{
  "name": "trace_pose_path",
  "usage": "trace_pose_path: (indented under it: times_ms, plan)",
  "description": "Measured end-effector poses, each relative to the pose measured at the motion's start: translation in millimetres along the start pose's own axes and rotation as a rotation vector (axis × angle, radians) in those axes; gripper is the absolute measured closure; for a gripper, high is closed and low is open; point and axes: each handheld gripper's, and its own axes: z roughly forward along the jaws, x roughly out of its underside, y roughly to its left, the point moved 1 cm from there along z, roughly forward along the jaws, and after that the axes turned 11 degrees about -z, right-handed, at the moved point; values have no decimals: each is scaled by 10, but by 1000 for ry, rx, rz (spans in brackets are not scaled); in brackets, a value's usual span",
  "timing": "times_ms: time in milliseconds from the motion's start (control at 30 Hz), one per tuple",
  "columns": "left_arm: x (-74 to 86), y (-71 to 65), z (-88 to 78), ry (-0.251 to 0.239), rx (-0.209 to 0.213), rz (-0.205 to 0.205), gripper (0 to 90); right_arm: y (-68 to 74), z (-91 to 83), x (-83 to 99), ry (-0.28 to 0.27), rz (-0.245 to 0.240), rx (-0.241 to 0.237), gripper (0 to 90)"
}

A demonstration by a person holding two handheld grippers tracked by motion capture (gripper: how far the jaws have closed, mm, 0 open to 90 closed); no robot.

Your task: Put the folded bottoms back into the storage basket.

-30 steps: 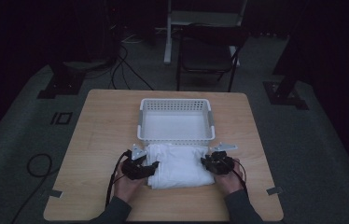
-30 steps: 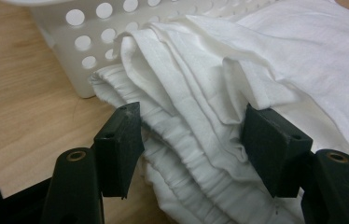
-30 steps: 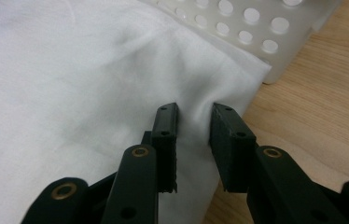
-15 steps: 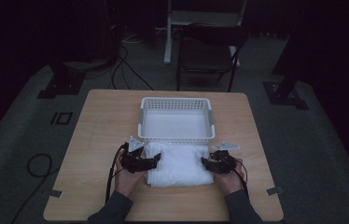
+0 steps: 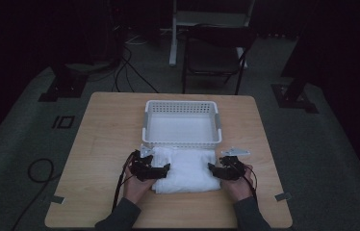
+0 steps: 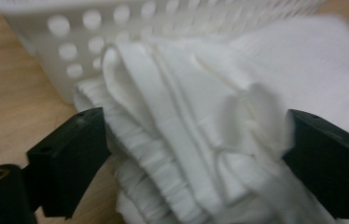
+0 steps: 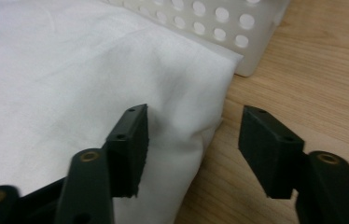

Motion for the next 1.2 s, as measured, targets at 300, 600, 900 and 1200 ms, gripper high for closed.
trace_pose_path:
  times_ms: [300,600,900,1200]
  plan:
    - [46,62,72,15,20,-22,25,92,-158,-73,-63,7,-29,208]
    - [88,213,193,64,132,-123,0,74,119,13,14,51,-117,98]
    - [82,215,206,67,155,-103,0,-42,278,75,38,147,-230,99]
    - [73,202,190,93,218,-130,156,-116,351,55,12,263,-405,386]
